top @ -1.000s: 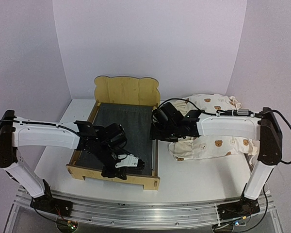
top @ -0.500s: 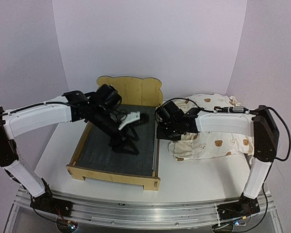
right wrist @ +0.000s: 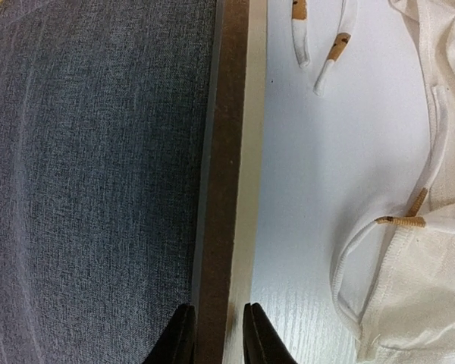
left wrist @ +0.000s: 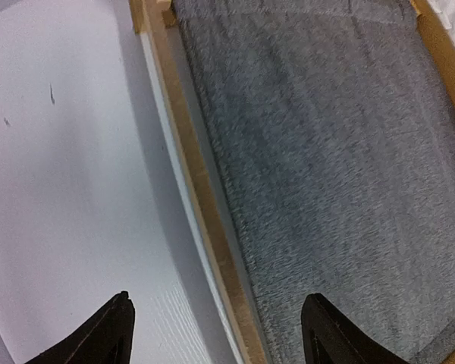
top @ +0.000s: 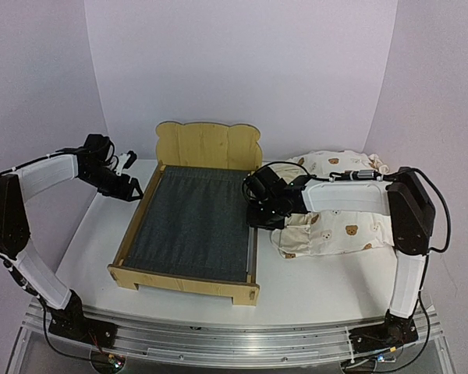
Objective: Set up the pet bed
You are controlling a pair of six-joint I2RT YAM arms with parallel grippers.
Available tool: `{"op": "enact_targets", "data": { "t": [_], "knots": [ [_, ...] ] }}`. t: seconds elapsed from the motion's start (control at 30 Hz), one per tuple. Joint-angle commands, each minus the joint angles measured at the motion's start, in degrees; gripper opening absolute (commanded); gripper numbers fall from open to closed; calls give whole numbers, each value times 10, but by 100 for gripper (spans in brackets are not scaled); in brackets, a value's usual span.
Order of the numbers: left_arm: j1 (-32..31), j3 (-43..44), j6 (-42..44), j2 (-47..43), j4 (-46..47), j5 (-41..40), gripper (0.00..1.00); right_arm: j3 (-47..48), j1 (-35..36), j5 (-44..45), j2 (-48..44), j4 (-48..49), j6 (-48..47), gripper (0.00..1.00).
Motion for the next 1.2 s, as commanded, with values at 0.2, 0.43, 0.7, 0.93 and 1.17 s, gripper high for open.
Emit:
{"op": "enact_targets", "data": {
  "t": [0.2,0.43,0.7,0.93,1.17],
  "knots": [
    [-6,-84,-40,16,71,96,65,-43,-33,68,-55,-42,0,23],
    [-37,-112,-57,-3,95,140,61,-75,-54,43,-94,-49,-13,35],
    [-34,-69,-56,-11,82,122,62,-43,-107,-13,-194,-99,-121,77],
    [-29,-29,-30,-33,62,109,66,-38,-255,80,-251,-158,-231,90],
    [-28,4,-2,-45,47,89,70,108,-385,32,-84,-249,-334,98]
  ]
}}
